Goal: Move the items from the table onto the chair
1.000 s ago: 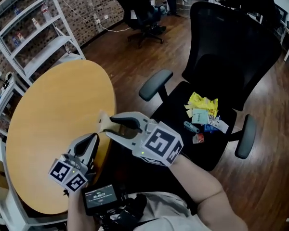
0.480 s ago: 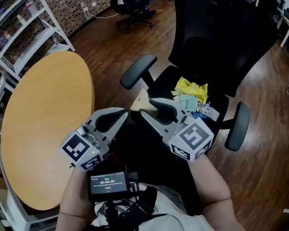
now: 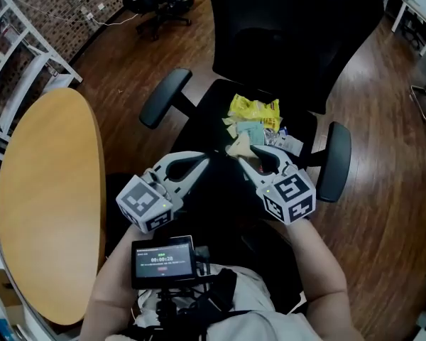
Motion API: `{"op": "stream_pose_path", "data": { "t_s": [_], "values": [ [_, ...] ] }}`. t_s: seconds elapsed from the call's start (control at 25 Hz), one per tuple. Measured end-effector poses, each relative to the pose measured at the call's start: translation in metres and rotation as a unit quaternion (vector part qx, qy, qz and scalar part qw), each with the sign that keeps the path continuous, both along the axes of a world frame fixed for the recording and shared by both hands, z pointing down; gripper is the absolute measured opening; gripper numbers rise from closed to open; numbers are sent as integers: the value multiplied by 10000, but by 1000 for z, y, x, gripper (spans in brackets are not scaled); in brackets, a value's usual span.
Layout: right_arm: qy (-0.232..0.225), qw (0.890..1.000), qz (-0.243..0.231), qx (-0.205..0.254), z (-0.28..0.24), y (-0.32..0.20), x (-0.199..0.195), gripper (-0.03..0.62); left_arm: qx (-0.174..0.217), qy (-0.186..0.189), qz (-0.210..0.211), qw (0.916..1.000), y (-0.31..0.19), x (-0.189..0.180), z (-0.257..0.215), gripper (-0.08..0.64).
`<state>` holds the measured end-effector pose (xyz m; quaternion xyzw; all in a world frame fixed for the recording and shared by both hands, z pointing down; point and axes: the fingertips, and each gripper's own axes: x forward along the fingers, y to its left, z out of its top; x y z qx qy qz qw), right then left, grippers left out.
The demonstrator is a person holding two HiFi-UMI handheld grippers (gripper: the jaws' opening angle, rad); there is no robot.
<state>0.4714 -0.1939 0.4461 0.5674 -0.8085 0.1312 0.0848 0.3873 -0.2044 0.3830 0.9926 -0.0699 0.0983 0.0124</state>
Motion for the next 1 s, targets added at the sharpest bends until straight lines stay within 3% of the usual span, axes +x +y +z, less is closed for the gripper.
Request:
{"op": "stream_pose_path", "data": {
  "t_s": [0.24,0.48,0.64,0.8,0.92,1.0],
  "values": [
    [357,9866,203,-1581,109,14,17,143,-158,-423,334,9984,14,31,52,11],
    [887,9691,470,-2252,162,17,47,155,-349,-585,456,9966,21,32,70,11],
    [1527,9607,419,-2282,167,18,57,192,-567,-557,358,9962,19,23,78,11],
    [1722,9615,463,-2091,159,13,60,235,-687,-547,213,9959,15,13,81,11],
    [1660,9684,464,-1801,139,6,57,235,-718,-418,117,9965,10,6,73,11],
    [1420,9789,297,-1436,117,0,47,233,-773,-291,32,9966,7,0,65,11]
  ]
}}
